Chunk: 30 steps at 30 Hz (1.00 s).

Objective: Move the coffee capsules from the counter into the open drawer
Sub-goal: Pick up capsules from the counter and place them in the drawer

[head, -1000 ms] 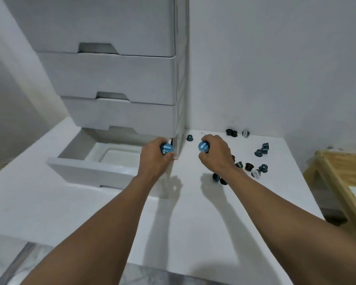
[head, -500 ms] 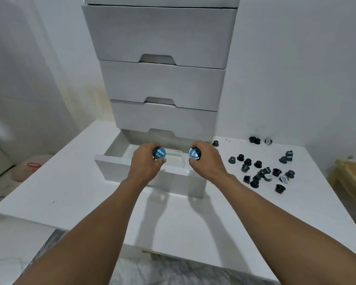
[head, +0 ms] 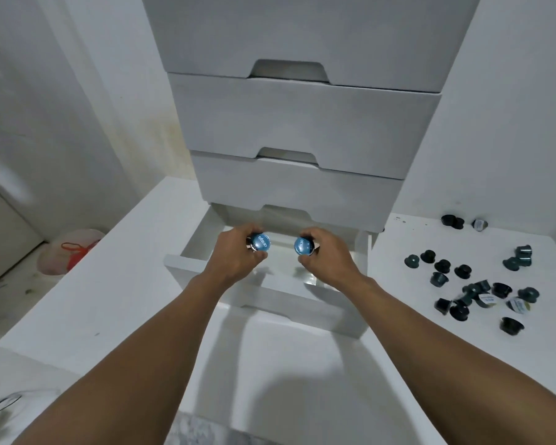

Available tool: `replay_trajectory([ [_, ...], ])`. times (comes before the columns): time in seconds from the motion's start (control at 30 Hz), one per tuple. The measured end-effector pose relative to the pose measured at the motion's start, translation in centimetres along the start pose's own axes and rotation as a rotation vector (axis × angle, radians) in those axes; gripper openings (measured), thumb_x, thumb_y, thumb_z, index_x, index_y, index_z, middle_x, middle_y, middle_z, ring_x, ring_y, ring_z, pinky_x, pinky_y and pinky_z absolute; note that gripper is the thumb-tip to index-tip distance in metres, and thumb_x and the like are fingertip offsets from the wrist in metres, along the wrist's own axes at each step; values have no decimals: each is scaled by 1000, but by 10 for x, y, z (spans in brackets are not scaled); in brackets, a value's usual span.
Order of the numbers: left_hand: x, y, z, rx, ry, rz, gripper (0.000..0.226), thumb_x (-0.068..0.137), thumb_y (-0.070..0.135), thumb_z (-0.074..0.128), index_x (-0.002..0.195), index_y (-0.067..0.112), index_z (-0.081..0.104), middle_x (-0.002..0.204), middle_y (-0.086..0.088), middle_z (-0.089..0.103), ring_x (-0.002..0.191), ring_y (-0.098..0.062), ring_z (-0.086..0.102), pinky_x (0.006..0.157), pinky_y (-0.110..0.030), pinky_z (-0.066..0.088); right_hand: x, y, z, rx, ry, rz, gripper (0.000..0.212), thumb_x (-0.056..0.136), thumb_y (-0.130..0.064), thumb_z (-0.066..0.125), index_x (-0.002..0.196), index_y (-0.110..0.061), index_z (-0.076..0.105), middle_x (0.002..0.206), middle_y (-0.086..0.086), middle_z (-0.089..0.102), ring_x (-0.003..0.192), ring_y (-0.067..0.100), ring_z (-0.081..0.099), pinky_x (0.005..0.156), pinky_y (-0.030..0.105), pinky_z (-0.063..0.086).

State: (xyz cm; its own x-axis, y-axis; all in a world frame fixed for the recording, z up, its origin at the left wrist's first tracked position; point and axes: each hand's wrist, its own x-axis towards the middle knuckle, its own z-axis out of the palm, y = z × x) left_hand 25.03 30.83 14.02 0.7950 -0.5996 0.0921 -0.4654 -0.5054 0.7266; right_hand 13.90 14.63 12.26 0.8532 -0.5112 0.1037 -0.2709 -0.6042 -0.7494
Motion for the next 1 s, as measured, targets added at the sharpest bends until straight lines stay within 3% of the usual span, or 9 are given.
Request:
replay_trajectory([
  [0.27,59,-52,-16,74,-238,28,45,73,12,79,115,14,63,111,-3,66,95,-15,64,90,-27,51,37,9,40,12,-22,125,41,75,-12,72,114,-21,64,104,-7,63,72,5,52,74,18,40],
  [0.47,106,-95,-11,140,-442,126,39,74,14,77,111,13,65,102,-1,66,89,-14,61,79,-21,47,56,11,76,-11,-72,301,41,78,-12,71,117,-20,61,107,-8,60,74,4,53,76,16,38],
  [0.57,120,-112,-5,186,-545,188,37,73,17,76,108,11,65,102,-3,68,89,-19,62,79,-25,50,65,13,94,-37,-85,370,40,77,-13,73,115,-20,63,107,-6,61,77,8,55,77,16,39],
  [0.67,127,-123,5,244,-602,285,37,70,16,76,105,7,67,100,-8,70,90,-26,63,82,-30,49,69,19,106,-76,-147,418,38,75,-14,75,110,-21,64,105,-4,62,78,12,56,76,16,40],
  [0.83,137,-131,22,304,-692,290,36,73,21,73,107,14,64,101,-4,67,89,-19,59,73,-23,43,79,30,113,-83,-266,473,36,73,-10,75,107,-19,64,104,-2,62,89,16,59,73,17,43],
  [0.93,142,-136,34,365,-757,273,38,75,24,74,110,17,61,106,-4,64,91,-19,58,74,-23,41,85,36,117,-50,-337,521,30,76,-6,72,102,-18,64,96,-2,62,79,11,60,59,9,45],
  [1.0,142,-139,41,413,-822,256,39,76,25,74,111,17,59,110,-7,62,93,-21,57,76,-26,44,88,42,121,-25,-388,551,31,76,3,68,100,-16,64,94,1,63,77,12,63,59,13,52],
])
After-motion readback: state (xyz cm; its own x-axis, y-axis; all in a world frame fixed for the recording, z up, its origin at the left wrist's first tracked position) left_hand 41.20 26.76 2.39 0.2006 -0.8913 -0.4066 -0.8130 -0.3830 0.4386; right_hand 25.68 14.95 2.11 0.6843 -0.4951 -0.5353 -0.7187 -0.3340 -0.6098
